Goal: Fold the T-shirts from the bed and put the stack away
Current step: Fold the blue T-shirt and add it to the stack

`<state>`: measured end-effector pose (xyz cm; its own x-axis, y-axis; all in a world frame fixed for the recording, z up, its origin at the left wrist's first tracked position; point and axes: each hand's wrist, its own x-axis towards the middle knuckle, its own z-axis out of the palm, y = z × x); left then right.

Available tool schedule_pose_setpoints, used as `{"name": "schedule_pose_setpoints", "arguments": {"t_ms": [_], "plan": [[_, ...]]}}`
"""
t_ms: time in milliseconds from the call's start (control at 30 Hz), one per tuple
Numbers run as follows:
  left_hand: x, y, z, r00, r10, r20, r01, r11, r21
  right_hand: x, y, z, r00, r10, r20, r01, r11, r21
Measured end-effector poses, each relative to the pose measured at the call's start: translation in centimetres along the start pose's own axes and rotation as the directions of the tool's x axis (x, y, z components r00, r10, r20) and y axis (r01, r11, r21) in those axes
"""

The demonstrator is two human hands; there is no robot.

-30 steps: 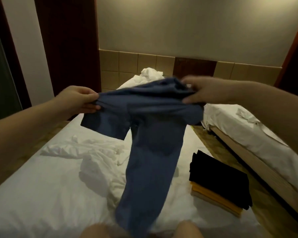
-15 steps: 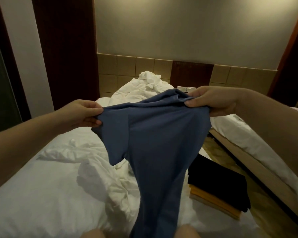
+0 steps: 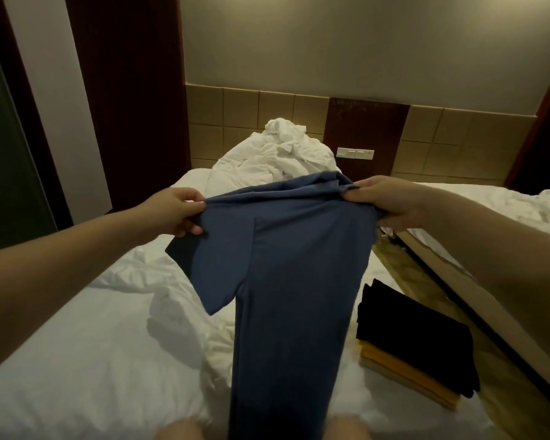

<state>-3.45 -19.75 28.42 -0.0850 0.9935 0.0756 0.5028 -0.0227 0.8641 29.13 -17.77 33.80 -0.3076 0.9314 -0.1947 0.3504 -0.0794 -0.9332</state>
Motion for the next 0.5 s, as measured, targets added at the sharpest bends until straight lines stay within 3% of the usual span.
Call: {"name": "schedule_pose_setpoints", "arguments": {"t_ms": [100,233,500], "plan": [[3.6,1.8,0.8,0.999,0.006,-0.048,-0.011,0.993,-0.115,2.9,-2.0,-0.8,0.991,-0.052,-0.121,0.044,0.997,-0.066],[9.3,7.0,-1.2,0.985,0.135,-0.107,-0.150,0.977,-0.150,5.0,-8.4,-4.3,0.955,-0.260,-0.145,0.260,0.965,-0.024],[13.1,16.5,-6.4,0.882,0.414,-0.224,-0.454,0.874,-0.172,4.9,-16.7,-7.8,0.792,-0.568,-0.224,0.583,0.812,0.004]]}}
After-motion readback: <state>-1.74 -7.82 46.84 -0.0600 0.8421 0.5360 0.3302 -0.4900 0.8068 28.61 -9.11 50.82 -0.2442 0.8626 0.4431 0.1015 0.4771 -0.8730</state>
